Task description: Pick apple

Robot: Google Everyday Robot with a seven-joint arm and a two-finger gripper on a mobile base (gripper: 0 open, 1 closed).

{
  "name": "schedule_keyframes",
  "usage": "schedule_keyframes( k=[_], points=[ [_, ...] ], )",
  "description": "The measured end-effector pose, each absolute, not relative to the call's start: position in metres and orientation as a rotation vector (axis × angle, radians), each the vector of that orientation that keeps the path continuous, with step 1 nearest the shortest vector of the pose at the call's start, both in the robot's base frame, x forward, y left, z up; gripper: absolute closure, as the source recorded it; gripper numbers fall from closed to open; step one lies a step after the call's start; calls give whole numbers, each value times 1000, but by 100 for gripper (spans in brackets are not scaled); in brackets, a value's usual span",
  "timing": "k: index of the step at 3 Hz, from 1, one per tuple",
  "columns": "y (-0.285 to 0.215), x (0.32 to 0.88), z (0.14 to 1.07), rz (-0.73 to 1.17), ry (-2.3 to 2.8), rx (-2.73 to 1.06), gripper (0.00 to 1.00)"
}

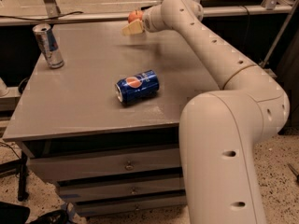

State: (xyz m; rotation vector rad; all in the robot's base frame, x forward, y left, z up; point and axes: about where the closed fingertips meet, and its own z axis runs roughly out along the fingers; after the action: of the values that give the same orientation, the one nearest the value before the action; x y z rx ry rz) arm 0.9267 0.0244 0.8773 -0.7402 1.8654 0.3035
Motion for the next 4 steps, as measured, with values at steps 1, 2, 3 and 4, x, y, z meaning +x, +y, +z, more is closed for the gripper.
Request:
schedule_keyframes(
  k=[1, 2, 3, 4],
  points=[
    [34, 967, 854, 275, 1888, -728, 0],
    [35, 971, 850, 267, 1893, -728, 0],
    [38, 976, 849, 269, 1882, -722, 18],
    [41, 982, 848, 264, 1861, -727, 39]
  ],
)
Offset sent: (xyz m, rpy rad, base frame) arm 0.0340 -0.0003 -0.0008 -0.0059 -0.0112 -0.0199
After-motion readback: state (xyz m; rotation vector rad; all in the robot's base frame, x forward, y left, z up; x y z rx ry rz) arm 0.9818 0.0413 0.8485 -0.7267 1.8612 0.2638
